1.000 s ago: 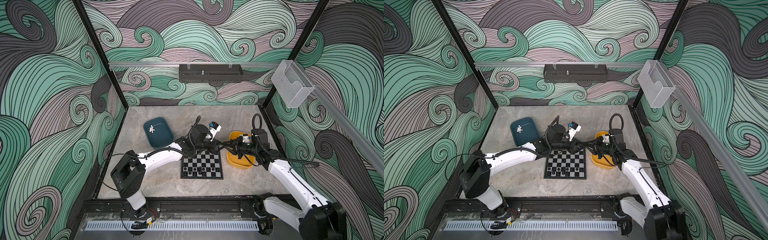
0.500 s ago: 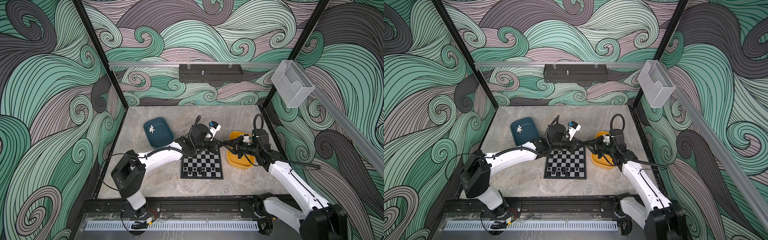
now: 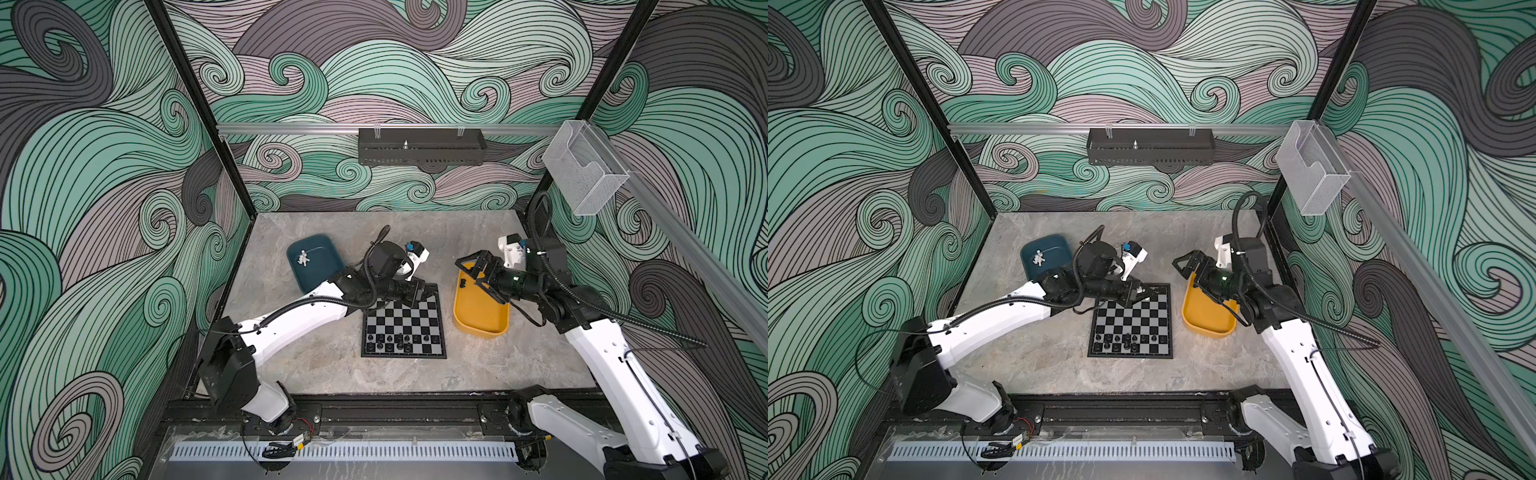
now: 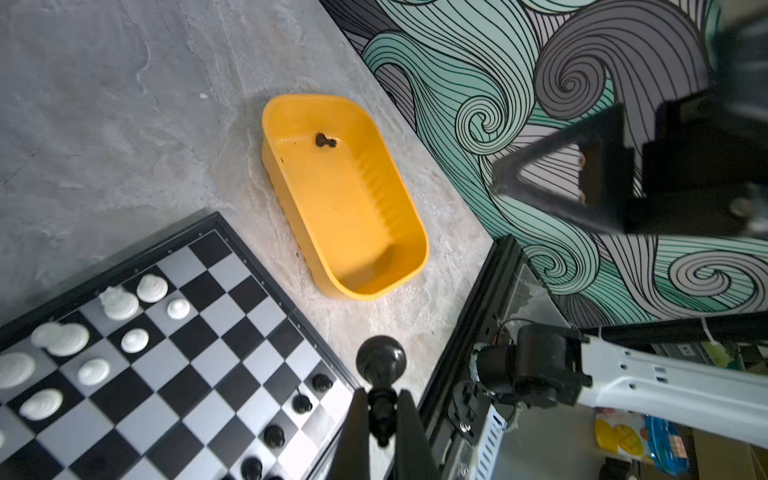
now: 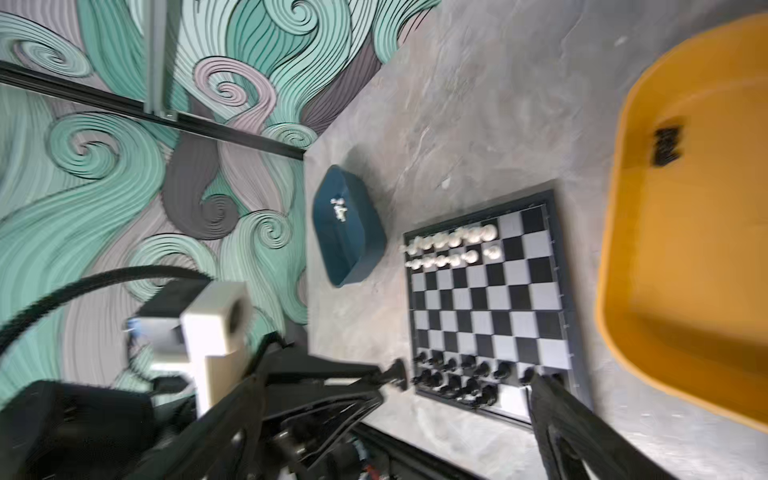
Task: Set up the chess pieces on the board
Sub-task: 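Take the black piece with the left gripper while the right gripper releases, then lower the black piece onto the board's near rows with the left gripper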
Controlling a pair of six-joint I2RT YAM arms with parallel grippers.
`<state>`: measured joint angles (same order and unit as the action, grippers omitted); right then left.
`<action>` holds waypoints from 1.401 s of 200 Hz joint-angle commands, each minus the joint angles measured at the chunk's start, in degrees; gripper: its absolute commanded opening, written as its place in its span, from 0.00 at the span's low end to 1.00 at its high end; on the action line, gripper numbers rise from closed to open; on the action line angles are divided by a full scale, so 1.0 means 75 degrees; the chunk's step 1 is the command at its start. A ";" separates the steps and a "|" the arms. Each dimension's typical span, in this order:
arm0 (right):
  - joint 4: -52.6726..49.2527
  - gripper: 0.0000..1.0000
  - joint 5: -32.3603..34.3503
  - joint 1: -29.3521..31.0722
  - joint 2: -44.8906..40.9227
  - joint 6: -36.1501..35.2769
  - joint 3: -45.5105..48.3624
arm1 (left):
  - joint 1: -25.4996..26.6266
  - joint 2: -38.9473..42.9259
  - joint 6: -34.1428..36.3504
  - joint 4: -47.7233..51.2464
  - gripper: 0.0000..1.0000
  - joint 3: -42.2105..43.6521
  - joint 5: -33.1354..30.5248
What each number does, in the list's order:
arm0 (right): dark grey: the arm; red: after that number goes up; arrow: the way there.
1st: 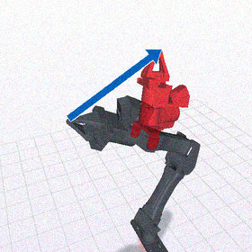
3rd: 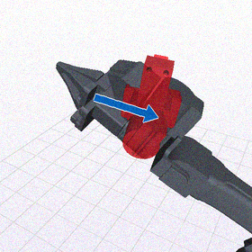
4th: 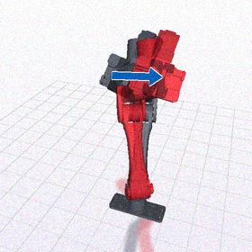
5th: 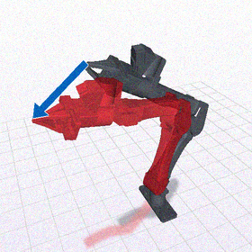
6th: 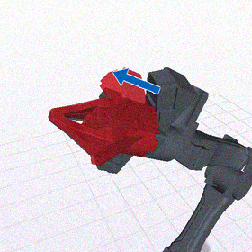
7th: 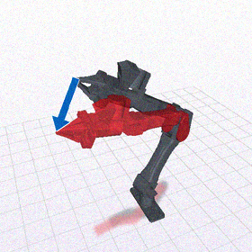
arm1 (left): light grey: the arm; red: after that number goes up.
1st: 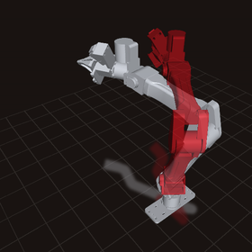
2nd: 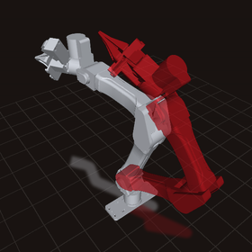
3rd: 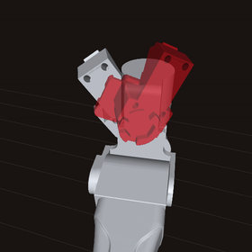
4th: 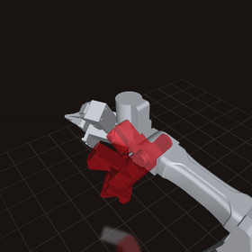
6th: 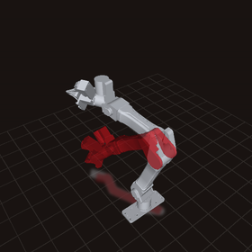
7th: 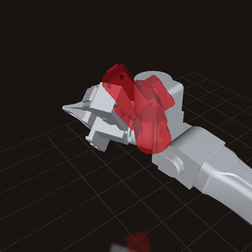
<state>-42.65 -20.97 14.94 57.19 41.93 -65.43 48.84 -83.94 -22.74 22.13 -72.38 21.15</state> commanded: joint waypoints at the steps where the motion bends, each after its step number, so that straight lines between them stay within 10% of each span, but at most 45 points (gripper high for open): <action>1: -0.1316 1.00 0.1355 0.0026 0.0314 -0.1530 0.0027 | 0.0255 0.0259 0.1008 0.2532 0.00 -0.0255 0.0013; 100: -0.1204 1.00 0.1504 0.0032 -0.0172 -0.1806 0.0913 | 0.1848 -0.2494 0.1861 0.4753 0.00 -0.2001 -0.1879; 280: -0.1274 1.00 0.1495 -0.0058 -0.0441 -0.2087 0.1058 | 0.2038 -0.4416 0.2055 0.4819 0.00 -0.2881 -0.3117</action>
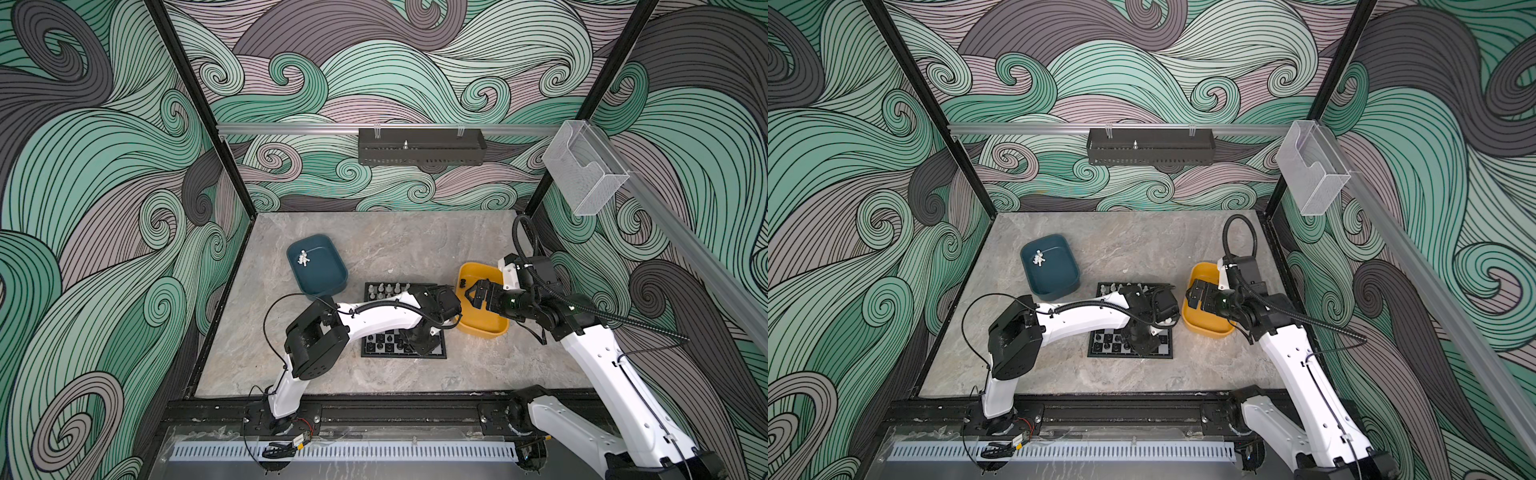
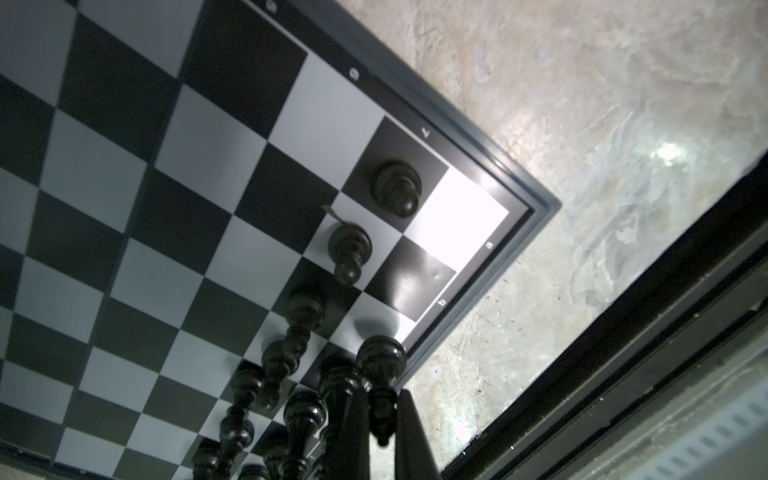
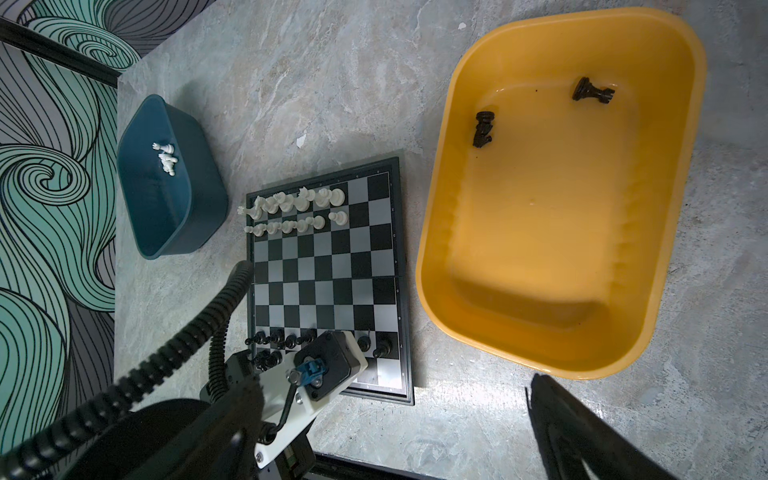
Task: Set up the chess pieces on the board
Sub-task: 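Lower the black piece onto the board's near rows with the left gripper, then set the black piece on the near-row square and open the left gripper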
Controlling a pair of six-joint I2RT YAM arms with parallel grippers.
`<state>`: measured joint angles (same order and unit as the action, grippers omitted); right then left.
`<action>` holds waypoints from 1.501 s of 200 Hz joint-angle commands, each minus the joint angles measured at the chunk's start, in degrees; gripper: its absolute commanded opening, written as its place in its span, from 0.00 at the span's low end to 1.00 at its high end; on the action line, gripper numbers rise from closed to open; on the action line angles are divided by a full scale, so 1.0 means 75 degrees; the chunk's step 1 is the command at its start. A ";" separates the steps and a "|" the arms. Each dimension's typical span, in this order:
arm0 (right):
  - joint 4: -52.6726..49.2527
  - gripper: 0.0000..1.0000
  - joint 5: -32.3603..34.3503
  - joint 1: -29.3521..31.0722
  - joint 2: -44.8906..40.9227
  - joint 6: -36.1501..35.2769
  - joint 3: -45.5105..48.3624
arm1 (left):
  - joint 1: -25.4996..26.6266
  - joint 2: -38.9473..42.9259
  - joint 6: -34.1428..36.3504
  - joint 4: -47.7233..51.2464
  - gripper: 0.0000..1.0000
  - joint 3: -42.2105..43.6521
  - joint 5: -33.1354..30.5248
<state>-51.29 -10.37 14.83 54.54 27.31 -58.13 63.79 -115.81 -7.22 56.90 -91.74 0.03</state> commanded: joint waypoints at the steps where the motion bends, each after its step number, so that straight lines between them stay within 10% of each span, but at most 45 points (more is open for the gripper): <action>1: -0.0117 1.00 0.0082 -0.0044 -0.0089 -0.0137 0.0085 | 0.0041 -0.0174 -0.0018 0.0182 0.00 -0.0297 -0.0306; 172: -0.0108 1.00 -0.0328 -0.0466 -0.0019 -0.0208 0.0191 | 0.0038 -0.0325 0.0096 0.0229 0.00 -0.0236 -0.0092; 300: -0.0109 1.00 -0.0368 -0.0530 -0.0065 -0.0211 0.0226 | 0.0003 -0.0343 -0.0048 0.0327 0.21 -0.0552 -0.0221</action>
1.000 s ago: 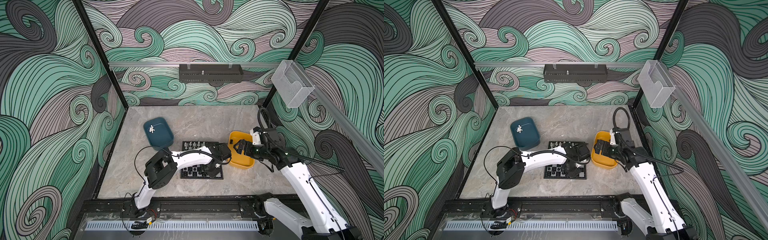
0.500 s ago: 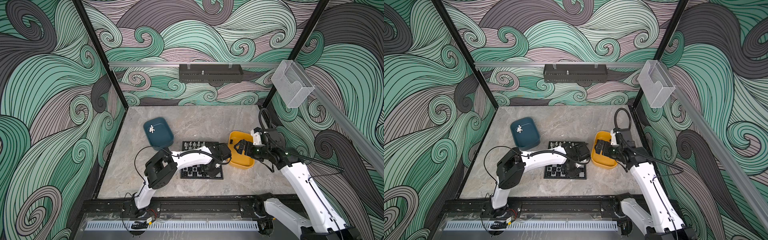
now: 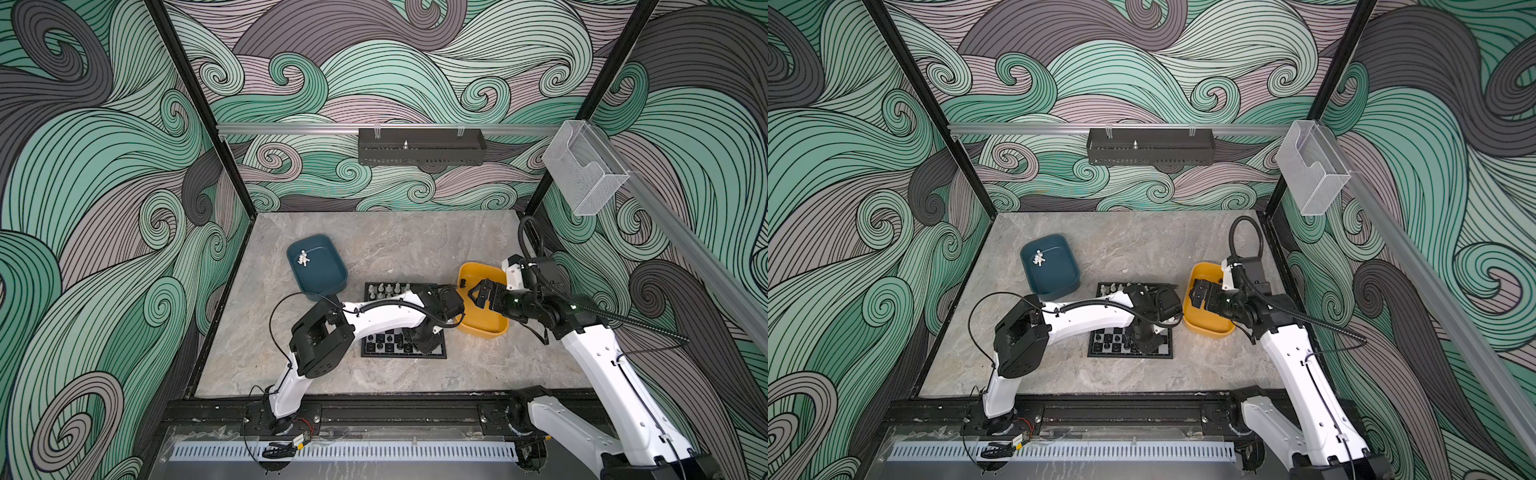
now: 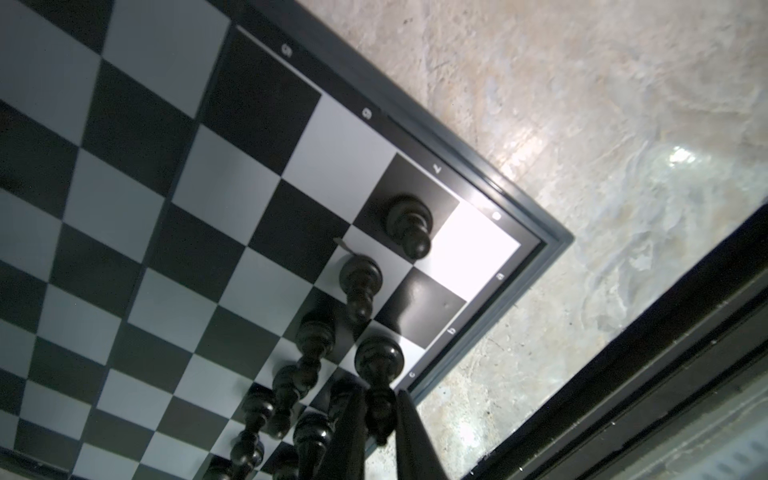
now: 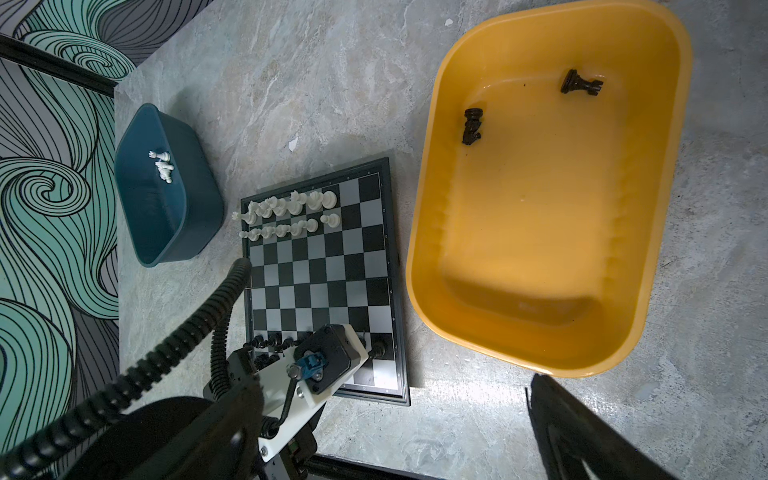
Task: Set up the chess pieces on the board
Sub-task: 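Set the black piece on the near-row square and open the left gripper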
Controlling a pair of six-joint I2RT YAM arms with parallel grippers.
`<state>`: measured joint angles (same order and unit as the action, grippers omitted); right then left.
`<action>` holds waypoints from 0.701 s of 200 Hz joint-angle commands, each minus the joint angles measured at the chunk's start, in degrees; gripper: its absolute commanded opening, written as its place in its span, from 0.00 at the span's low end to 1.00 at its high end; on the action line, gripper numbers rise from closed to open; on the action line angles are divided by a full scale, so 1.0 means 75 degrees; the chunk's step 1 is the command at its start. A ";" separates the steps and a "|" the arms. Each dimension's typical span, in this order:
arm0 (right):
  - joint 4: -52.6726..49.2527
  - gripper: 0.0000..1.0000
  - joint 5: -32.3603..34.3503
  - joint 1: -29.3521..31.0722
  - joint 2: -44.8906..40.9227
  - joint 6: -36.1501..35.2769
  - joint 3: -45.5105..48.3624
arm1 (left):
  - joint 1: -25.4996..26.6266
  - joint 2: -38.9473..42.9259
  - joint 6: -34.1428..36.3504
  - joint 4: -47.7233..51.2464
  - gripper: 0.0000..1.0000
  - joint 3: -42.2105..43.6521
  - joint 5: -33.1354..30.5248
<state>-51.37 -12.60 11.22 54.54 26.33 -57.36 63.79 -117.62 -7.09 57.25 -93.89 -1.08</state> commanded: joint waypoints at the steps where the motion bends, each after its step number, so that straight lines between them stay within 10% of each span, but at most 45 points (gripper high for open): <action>1: -0.0092 1.00 -0.0074 -0.0046 -0.0065 -0.0078 0.0125 | 0.0003 -0.0101 -0.0070 0.0284 0.21 -0.0267 -0.0075; 140: -0.0079 1.00 -0.0183 -0.0137 -0.0077 -0.0065 0.0171 | -0.0009 0.0026 -0.0100 0.0464 0.04 -0.0196 -0.0061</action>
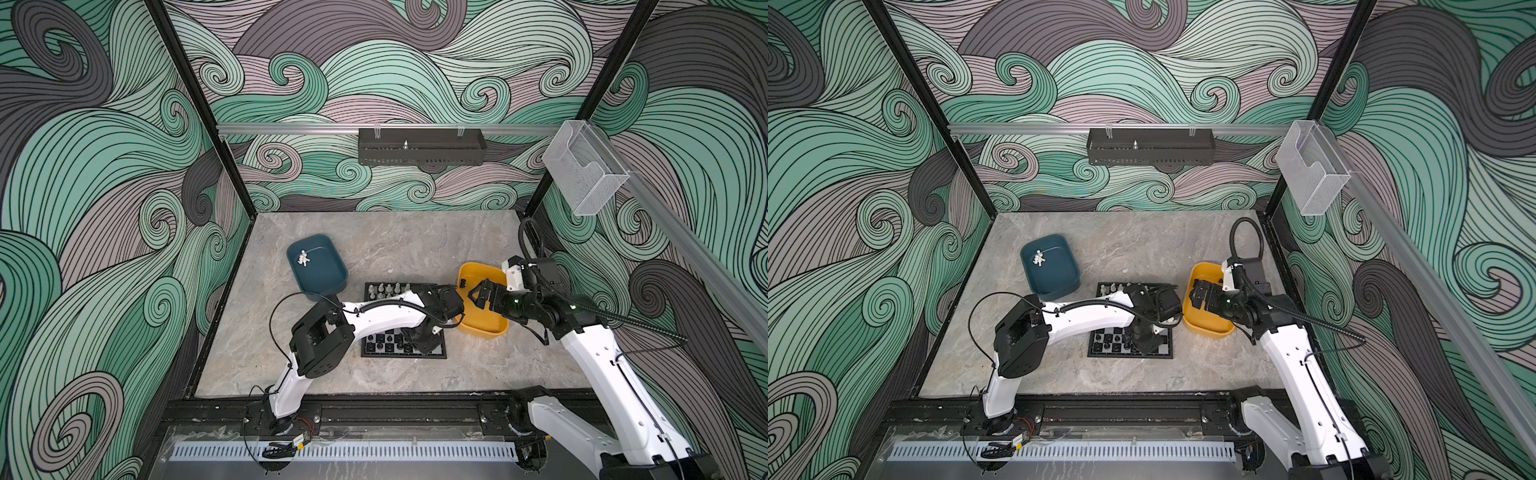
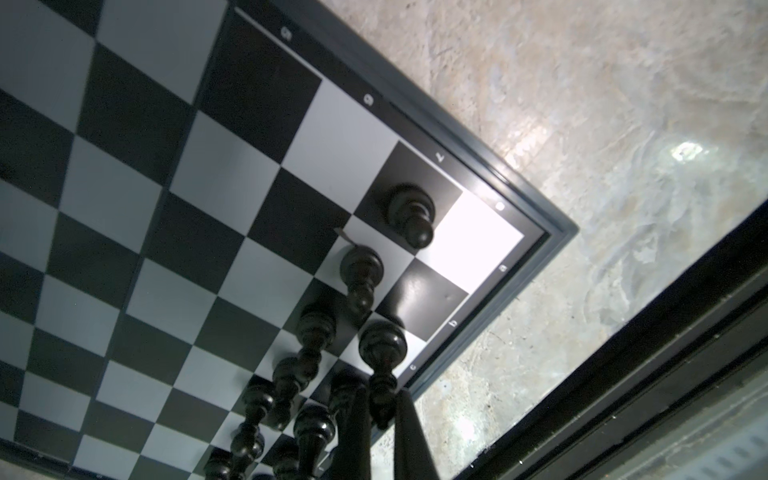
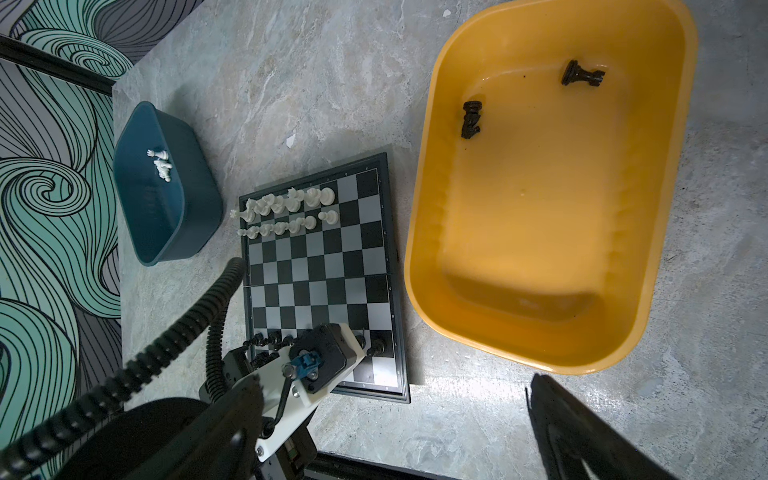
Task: Set up the chess pieces on the board
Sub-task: 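Set the black piece on the near-row square and open the left gripper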
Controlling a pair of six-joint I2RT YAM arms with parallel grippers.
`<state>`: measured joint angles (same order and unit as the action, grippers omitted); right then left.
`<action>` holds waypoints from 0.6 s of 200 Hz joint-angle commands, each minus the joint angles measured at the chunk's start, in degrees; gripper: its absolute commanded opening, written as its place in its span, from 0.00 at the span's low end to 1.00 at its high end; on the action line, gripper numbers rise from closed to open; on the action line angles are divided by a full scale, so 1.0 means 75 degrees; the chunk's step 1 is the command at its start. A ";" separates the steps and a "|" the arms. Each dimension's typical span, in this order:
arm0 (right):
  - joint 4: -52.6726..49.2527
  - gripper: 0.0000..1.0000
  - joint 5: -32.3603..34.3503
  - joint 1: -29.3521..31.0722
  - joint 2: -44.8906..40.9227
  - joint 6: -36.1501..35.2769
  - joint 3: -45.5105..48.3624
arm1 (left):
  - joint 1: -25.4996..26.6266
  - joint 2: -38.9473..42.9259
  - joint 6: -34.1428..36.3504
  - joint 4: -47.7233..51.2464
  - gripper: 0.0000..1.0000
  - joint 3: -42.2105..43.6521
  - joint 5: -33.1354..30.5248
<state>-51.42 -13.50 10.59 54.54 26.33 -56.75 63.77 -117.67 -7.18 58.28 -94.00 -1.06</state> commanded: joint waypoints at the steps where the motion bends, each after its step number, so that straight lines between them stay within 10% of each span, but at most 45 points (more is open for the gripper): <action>1: -0.0071 1.00 -0.0063 -0.0052 -0.0077 -0.0065 0.0090 | -0.0006 0.0032 -0.0087 0.0339 0.03 -0.0182 -0.0067; 120: -0.0017 1.00 -0.0159 -0.0058 -0.0071 -0.0006 0.0194 | -0.0006 0.0103 -0.0184 0.0476 0.00 -0.0150 -0.0164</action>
<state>-51.42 -14.09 10.37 54.48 26.37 -56.10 63.77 -117.64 -7.86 59.24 -94.00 -1.56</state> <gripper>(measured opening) 0.998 0.080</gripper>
